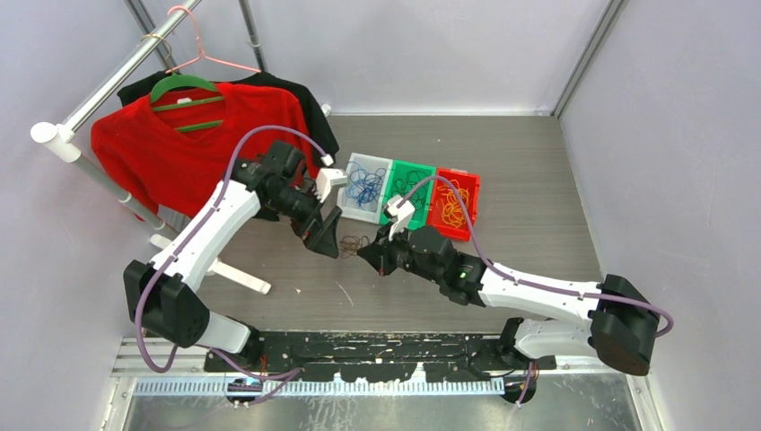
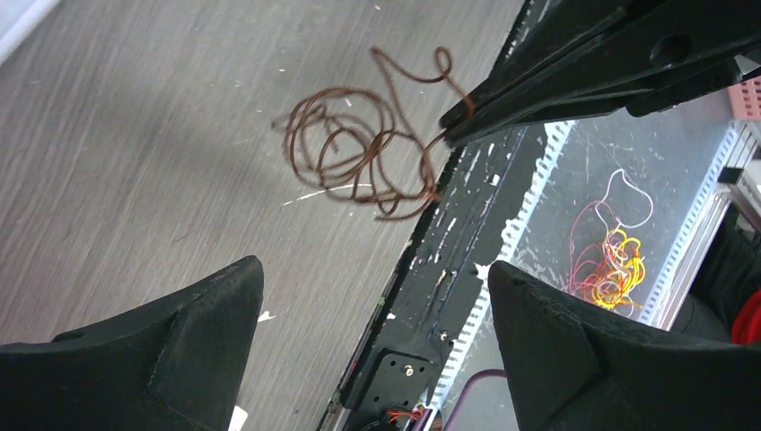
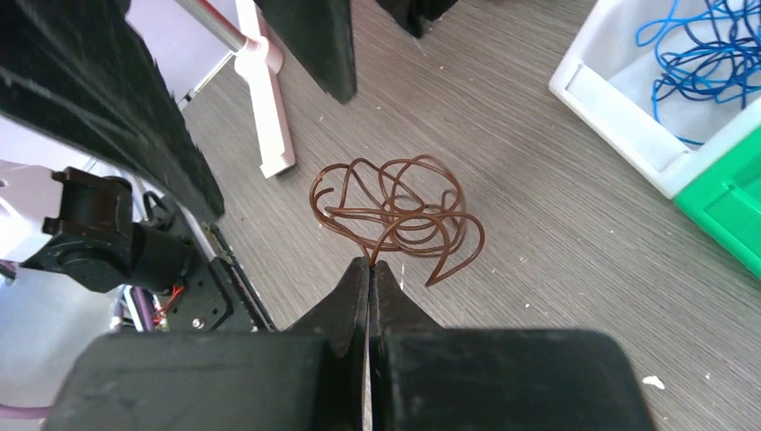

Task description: Untangle the cables

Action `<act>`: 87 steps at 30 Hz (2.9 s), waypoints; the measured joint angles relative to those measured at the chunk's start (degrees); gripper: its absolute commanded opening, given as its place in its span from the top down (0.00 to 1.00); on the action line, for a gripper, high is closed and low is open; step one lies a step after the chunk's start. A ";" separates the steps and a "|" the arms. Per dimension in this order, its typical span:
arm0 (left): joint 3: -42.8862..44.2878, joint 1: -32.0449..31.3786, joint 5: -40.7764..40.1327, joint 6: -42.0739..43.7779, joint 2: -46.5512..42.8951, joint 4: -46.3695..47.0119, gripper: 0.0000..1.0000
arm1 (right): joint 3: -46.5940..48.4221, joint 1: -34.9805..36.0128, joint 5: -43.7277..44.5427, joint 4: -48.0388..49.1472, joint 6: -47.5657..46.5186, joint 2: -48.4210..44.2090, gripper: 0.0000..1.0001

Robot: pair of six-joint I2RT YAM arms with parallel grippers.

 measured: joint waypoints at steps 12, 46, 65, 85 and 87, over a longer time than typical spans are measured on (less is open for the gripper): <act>-1.81 -2.71 2.60 1.68 -2.25 1.97 0.32 | 2.01 -0.81 -7.26 -0.59 1.92 0.74 0.99; 6.03 -4.20 -4.48 -1.92 -6.67 2.23 1.00 | -4.55 -5.81 -1.73 3.10 10.88 -10.19 0.69; 9.27 -3.04 -5.18 -12.52 -7.17 0.83 1.00 | 3.67 -1.46 -3.78 7.04 -0.33 -3.50 0.33; 10.64 -3.02 2.01 -15.52 -7.19 -2.78 1.00 | 9.60 4.98 11.13 12.00 -16.13 8.41 0.38; 11.23 -2.95 3.21 -15.58 -7.19 -3.41 1.00 | 9.60 5.22 12.57 13.64 -16.90 10.25 0.38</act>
